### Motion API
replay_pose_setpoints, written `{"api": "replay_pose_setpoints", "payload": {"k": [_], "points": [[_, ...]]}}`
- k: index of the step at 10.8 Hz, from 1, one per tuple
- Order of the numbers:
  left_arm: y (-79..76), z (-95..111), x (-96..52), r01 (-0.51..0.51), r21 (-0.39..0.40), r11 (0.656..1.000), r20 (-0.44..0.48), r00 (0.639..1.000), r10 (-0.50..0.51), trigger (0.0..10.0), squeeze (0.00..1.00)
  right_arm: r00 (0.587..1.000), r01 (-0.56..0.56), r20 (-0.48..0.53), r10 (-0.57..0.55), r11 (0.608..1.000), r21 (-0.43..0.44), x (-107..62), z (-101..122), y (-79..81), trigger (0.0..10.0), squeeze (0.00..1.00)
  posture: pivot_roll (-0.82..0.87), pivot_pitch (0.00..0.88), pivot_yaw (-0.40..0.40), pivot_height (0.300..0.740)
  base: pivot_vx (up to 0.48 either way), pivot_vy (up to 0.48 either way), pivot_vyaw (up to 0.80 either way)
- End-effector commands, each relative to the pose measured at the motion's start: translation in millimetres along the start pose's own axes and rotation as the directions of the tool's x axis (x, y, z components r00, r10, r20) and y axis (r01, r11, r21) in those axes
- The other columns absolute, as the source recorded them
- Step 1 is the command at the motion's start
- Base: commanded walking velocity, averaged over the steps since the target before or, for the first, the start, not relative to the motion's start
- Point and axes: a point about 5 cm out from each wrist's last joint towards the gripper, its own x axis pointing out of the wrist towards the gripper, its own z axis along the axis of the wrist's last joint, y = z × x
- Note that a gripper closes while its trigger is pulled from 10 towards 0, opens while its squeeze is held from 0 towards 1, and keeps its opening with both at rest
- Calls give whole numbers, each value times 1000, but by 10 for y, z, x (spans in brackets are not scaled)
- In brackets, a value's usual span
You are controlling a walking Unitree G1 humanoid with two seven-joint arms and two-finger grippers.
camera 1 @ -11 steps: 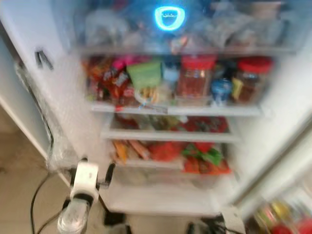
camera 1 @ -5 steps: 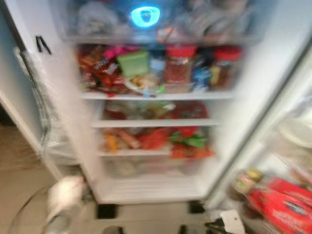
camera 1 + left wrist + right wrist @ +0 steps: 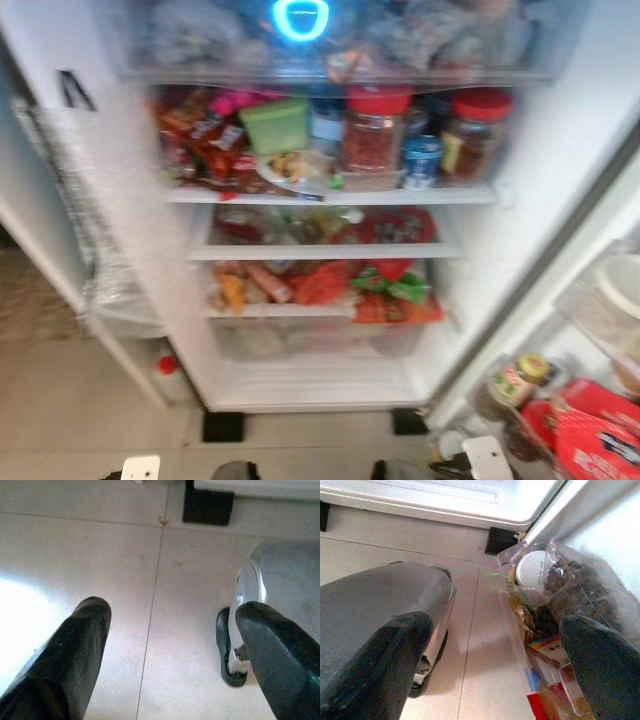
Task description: Restocking fridge
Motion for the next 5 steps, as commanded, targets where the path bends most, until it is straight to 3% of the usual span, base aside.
{"api": "replay_pose_setpoints", "payload": {"k": [1,5], "points": [[-18,-12,6,1,-27,1000,-2,1000,-1,10000,0,997,-39,-70,40,999,10,-10,-171,120,10000,0,-27,0,-18,636,0,394,0],[-105,-14,21,17,-23,1000,-12,1000,-17,10000,0,997,-37,-73,38,999,12,-11,-179,123,10000,0,-28,0,-14,636,0,390,0]]}}
